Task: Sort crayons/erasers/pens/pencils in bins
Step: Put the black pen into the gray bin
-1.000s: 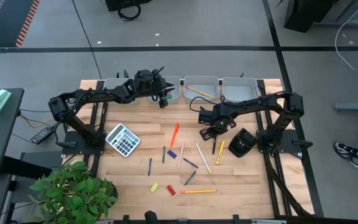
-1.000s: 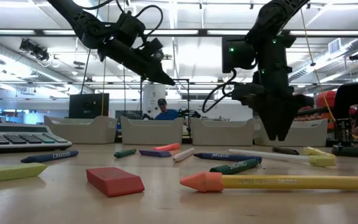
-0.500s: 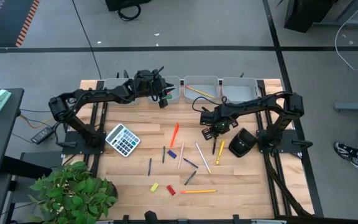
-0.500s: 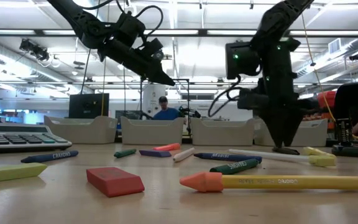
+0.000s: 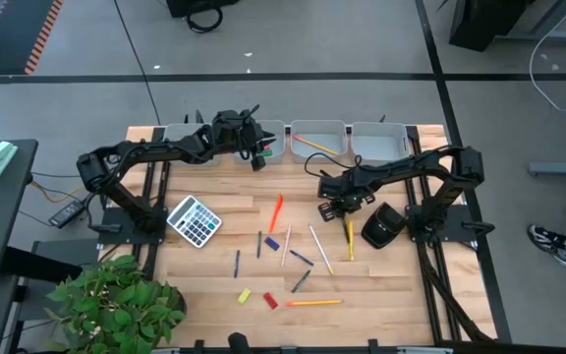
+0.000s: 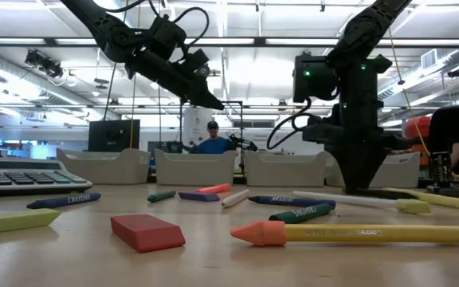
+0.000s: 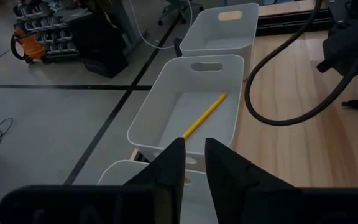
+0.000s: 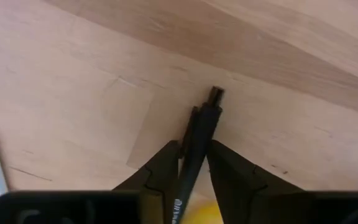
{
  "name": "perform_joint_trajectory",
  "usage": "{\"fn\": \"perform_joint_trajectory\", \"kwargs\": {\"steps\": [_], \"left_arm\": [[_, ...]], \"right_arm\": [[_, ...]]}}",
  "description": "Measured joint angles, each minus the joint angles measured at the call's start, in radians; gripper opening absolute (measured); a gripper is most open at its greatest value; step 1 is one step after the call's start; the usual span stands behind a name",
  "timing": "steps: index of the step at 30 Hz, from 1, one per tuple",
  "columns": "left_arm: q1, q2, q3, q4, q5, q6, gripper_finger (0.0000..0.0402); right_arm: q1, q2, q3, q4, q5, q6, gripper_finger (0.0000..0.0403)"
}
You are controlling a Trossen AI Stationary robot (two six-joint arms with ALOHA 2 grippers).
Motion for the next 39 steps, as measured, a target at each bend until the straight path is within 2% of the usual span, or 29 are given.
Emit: {"fn": "perform_joint_trajectory", "kwargs": {"steps": [7, 14, 19, 26, 34, 39], "left_arm": [[0.000, 0.000, 0.000, -0.005, 0.000, 0.005, 0.0062], [0.001, 0.000, 0.000, -0.011, 0.000, 0.016, 0.0063], [0.001, 0.000, 0.000, -0.012, 0.000, 0.015, 0.0060], [0.001, 0.000, 0.000, -0.016, 0.000, 0.010, 0.0053], [0.001, 0.000, 0.000, -0.022, 0.000, 0.015, 0.0055], [0.001, 0.000, 0.000, -0.021, -0.001, 0.032, 0.0049]], "right_arm": [[0.002, 0.001, 0.004, -0.007, 0.005, -0.038, 0.0057], [0.000, -0.002, 0.011, -0.012, 0.003, -0.090, 0.0055], [-0.033, -0.042, 0.084, -0.066, 0.009, -0.178, 0.0052], [-0.137, -0.142, 0.187, -0.087, 0.116, -0.347, 0.0051], [-0.271, -0.232, 0.238, -0.214, 0.310, -0.732, 0.0051], [-0.371, -0.269, 0.244, -0.223, 0.377, -0.903, 0.0052]]}}
